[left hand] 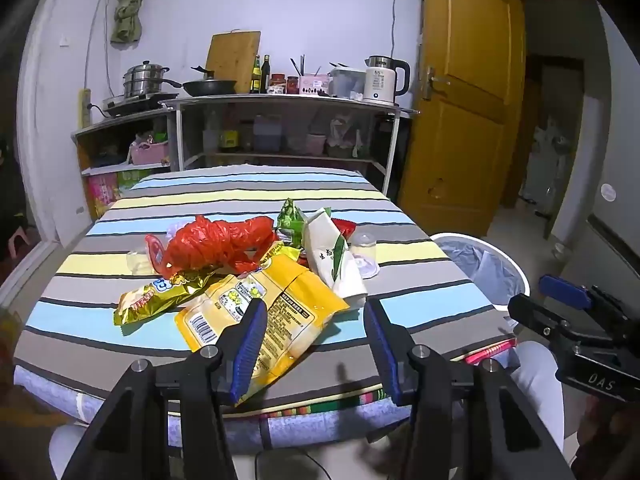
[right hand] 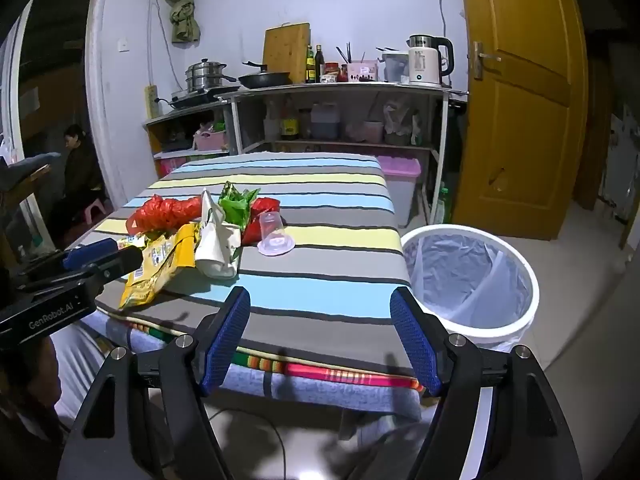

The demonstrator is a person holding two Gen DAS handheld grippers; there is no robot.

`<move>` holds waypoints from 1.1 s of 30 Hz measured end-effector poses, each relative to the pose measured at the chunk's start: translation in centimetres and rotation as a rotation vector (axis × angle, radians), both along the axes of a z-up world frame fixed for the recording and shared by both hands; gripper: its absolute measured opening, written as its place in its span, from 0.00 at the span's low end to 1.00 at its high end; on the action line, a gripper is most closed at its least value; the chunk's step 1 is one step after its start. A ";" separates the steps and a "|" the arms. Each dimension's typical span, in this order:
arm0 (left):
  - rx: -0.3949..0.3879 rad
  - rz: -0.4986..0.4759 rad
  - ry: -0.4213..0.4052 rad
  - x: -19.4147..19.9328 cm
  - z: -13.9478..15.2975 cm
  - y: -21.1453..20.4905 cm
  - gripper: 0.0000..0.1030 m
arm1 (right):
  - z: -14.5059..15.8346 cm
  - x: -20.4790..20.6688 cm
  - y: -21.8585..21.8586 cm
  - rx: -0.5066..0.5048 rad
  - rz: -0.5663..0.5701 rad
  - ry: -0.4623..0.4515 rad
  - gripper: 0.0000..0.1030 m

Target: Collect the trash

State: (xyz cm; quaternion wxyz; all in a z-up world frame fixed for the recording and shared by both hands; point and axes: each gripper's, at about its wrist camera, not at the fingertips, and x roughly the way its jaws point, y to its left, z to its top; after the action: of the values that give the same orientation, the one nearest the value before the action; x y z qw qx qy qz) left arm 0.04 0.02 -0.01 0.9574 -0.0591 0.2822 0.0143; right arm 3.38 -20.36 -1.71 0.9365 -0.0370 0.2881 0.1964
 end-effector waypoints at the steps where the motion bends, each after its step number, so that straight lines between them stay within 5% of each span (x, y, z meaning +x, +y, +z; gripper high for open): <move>1: 0.000 -0.001 -0.001 0.0 0.0 0.0 0.48 | 0.0 0.0 0.0 0.002 0.001 0.001 0.71; 33: 0.016 -0.004 -0.052 -1.3 1.1 -0.1 0.48 | 0.9 -0.5 0.2 0.005 0.008 -0.024 0.71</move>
State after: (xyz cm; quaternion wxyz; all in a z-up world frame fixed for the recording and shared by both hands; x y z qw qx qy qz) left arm -1.22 -0.13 1.05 0.9650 -0.0511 0.2570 0.0130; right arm 2.85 -20.12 -0.84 0.9392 -0.0382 0.2763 0.2002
